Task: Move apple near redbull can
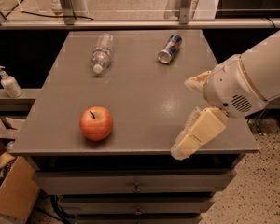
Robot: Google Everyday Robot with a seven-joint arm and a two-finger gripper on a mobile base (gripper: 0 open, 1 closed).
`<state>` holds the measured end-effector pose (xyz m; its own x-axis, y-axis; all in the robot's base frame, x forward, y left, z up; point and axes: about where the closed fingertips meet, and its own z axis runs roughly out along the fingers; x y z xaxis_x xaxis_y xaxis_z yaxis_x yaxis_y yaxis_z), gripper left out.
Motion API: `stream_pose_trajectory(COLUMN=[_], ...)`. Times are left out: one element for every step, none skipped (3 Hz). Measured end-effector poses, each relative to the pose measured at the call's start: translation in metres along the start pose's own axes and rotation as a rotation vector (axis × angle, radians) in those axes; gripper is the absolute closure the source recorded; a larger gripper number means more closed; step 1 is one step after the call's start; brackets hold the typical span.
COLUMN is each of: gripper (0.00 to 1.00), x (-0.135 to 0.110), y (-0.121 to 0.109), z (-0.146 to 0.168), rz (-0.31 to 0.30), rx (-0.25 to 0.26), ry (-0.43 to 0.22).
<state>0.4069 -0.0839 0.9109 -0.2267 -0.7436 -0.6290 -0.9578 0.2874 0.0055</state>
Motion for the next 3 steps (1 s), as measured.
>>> stream_pose_trajectory(gripper=[0.0,0.0,0.0], x=[-0.006,-0.021,-0.04], y=[-0.005,-0.019,-0.027], z=[0.025,0.06,0.091], rz=[-0.015,-0.039,-0.052], rx=[0.038,0.082,0.103], ry=[-0.081,-0.166,-0.228])
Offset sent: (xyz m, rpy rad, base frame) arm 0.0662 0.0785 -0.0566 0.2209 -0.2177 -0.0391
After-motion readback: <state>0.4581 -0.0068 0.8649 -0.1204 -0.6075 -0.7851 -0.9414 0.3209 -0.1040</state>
